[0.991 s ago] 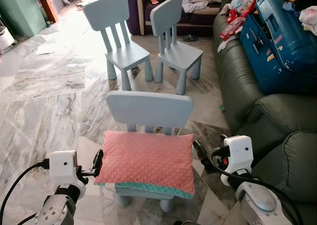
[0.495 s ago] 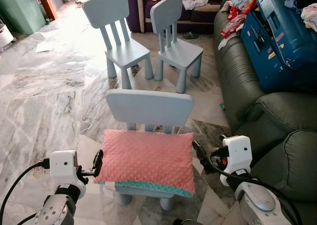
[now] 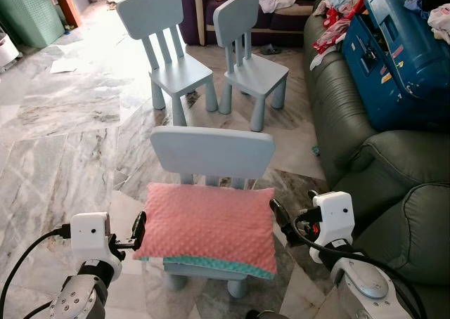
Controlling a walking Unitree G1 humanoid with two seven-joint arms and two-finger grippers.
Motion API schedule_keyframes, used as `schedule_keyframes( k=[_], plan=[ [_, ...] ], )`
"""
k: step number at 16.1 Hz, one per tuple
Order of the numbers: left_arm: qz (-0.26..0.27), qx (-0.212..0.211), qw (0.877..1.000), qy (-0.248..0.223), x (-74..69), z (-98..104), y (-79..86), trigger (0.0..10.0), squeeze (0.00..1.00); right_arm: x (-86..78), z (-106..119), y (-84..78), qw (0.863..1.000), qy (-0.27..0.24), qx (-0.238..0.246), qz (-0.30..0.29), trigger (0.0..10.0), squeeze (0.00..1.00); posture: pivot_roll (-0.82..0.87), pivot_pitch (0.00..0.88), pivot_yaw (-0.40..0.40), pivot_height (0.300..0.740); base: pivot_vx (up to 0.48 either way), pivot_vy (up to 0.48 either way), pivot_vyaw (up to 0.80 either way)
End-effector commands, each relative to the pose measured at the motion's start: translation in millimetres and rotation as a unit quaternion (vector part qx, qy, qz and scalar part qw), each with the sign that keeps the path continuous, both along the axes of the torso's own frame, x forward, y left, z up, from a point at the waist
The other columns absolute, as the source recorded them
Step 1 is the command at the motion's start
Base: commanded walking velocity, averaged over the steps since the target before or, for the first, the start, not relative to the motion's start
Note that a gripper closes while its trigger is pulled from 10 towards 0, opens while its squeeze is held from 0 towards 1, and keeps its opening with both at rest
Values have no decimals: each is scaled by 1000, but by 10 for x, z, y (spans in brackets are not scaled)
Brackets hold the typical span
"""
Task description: Move the pillow to the sofa
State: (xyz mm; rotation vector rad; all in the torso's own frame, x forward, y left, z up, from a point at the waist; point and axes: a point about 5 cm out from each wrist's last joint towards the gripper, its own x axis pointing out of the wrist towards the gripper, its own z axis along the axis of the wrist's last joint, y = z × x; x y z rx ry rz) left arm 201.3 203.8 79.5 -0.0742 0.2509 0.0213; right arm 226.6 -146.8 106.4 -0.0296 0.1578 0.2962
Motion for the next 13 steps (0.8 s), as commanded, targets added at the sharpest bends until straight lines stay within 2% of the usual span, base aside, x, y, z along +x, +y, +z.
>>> schedule_keyframes(
  k=[1, 4, 7, 13],
  plan=[
    [3, 6, 1000, 5, -13, -2, 11, 10000, 0, -3, 52, 22, 1000, -9, 0, 7, 10000, 0, -62, 177, -4, 740, 0, 0, 0],
    [3, 6, 1000, 5, -12, -1, 9, 10000, 0, -3, 57, 25, 1000, -10, -1, 9, 10000, 0, -63, 179, -5, 740, 0, 0, 0],
    [2, 6, 1000, 6, -11, -5, 1, 10000, 0, -8, 62, 25, 1000, -12, -3, 11, 10000, 0, -66, 180, -4, 736, 0, 0, 410],
    [1, 7, 1000, 6, -4, -10, 1, 10000, 0, -4, 71, 37, 1000, -13, -4, 15, 10000, 0, -66, 178, -9, 680, 0, 0, 421]
  ],
)
